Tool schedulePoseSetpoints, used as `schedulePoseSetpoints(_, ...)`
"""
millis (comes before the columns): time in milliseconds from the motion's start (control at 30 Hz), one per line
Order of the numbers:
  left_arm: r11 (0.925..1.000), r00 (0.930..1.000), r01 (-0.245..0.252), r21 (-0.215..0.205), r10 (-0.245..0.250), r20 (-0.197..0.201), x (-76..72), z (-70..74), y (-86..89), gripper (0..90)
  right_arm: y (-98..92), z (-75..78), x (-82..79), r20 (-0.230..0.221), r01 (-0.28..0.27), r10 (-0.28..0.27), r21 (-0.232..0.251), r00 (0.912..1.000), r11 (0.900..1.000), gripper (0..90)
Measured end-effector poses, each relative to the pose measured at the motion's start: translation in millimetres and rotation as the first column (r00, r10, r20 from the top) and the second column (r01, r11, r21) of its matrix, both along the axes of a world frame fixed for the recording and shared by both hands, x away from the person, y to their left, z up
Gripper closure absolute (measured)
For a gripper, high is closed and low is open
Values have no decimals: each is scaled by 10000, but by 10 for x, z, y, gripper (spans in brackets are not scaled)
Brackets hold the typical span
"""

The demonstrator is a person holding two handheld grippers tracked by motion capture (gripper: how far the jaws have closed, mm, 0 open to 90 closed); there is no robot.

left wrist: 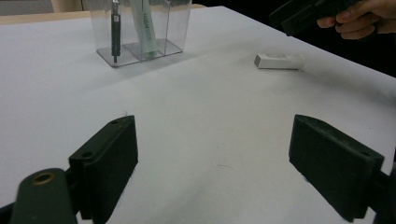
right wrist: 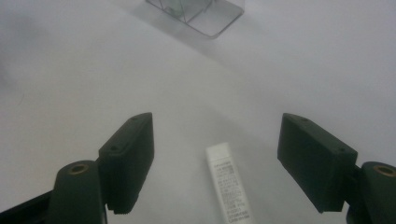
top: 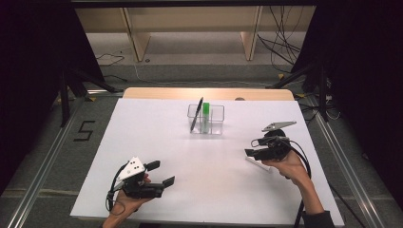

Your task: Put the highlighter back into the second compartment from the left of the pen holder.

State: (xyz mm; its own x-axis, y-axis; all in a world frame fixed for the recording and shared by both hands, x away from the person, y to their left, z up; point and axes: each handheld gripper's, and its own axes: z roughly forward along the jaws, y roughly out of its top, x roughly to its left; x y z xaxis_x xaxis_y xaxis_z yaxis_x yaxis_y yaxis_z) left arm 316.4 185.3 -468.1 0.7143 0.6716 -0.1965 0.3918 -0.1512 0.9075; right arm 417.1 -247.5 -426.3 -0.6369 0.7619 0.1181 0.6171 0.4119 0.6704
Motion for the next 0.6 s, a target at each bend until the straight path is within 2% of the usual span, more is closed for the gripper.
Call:
schedulePoseSetpoints(267,10000,10000,-23,46,23,-26,11,-2,-6,153,-14,-31,-14,-329,-123,108,-433,9994,9990,279)
schedulePoseSetpoints(600,10000,10000,-12,97,13,-67,25,-6,-29,153,-57,-57,-36,-533,-276,218,-1106,9983,9935,274)
